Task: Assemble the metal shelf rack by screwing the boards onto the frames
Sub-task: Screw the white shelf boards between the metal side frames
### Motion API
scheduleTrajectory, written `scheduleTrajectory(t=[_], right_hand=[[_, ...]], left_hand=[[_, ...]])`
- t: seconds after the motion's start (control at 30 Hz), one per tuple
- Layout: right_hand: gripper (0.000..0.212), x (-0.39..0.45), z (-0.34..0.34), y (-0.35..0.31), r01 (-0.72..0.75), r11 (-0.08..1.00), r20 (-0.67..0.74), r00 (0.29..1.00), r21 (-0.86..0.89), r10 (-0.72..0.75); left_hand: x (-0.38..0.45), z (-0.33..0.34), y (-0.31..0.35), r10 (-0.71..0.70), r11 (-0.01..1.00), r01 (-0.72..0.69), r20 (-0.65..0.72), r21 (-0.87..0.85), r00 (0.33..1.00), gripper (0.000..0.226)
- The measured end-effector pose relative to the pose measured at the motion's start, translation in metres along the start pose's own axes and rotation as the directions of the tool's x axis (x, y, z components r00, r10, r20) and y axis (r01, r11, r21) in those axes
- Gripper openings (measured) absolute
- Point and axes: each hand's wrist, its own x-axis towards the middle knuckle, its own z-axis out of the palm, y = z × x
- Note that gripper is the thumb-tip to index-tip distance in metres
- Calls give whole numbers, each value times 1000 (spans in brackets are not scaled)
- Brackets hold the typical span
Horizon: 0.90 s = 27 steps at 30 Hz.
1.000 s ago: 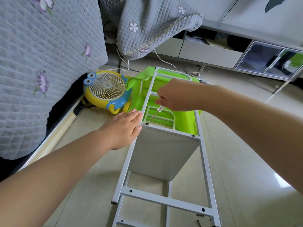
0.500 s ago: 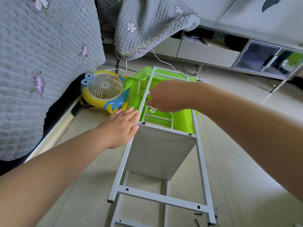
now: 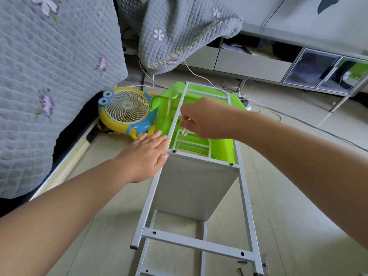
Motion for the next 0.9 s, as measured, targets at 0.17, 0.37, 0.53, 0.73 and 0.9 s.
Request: scheduleTrajectory(t=[0.17, 0.37, 0.53, 0.73, 0.9], right_hand=[[30, 6, 1, -10, -36, 995, -31, 999, -93, 33], [28, 0, -8, -1, -15, 1000, 111, 994, -12, 16], [31, 8, -11, 0, -97, 992, 121, 989, 85, 86], [31, 17, -19, -12, -298, 931, 232, 940, 211, 249], [29, 15, -19, -15, -343, 907, 322, 911, 244, 258]], left_hand=[[-1, 0, 0, -1, 1000, 1, -4, 6, 1000, 104], [-1, 1, 0, -4, 1000, 4, -12, -10, 1000, 104], [-1, 4, -1, -7, 999, 6, -11, -50, 1000, 103], [-3, 5, 0, -13, 998, 13, 0, -61, 1000, 103], [-3, 4, 0, -17, 999, 18, 6, -46, 1000, 97]])
